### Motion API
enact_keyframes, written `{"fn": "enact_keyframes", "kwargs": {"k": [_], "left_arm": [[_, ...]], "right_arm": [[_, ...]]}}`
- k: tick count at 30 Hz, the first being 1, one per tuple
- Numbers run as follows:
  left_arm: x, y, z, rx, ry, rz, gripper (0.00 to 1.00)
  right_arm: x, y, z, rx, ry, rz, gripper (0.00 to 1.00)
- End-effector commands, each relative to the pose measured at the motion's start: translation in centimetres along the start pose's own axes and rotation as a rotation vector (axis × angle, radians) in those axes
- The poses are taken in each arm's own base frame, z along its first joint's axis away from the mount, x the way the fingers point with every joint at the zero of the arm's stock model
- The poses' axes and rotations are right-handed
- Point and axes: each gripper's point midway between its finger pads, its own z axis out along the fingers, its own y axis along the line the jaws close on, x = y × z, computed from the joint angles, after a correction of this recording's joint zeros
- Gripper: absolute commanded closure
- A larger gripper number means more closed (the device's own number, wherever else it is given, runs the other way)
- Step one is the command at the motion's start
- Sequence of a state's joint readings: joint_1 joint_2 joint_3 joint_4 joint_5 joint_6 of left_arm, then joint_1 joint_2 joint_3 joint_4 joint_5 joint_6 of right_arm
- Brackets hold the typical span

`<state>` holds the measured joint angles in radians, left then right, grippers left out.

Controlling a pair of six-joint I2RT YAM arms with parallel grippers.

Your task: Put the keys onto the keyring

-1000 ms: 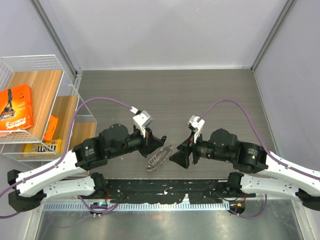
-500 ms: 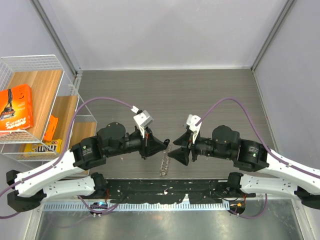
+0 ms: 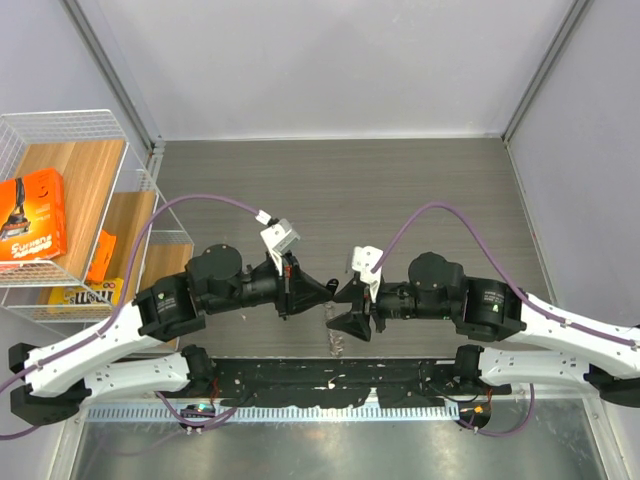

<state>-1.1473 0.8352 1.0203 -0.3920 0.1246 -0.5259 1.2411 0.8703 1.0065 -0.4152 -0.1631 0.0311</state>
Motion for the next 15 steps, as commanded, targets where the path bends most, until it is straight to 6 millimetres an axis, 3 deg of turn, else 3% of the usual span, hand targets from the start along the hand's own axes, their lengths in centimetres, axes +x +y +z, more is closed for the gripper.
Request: {"fn": "enact_keyframes", "kwargs": {"k": [1,15], "left_arm": [[-4.5,-2.9,-1.3,0.087,-0.139,-0.006,1.0],[-4.6,-3.3,-1.6,0.107,-0.148,-0.014,1.0]], "right_arm": [[-3.3,0.4,-0.6,0.005,-0.098,-0.047,0.44],[-4.4,0.1,-1.1,0.031,-0.159,-0.053,0.88]]}}
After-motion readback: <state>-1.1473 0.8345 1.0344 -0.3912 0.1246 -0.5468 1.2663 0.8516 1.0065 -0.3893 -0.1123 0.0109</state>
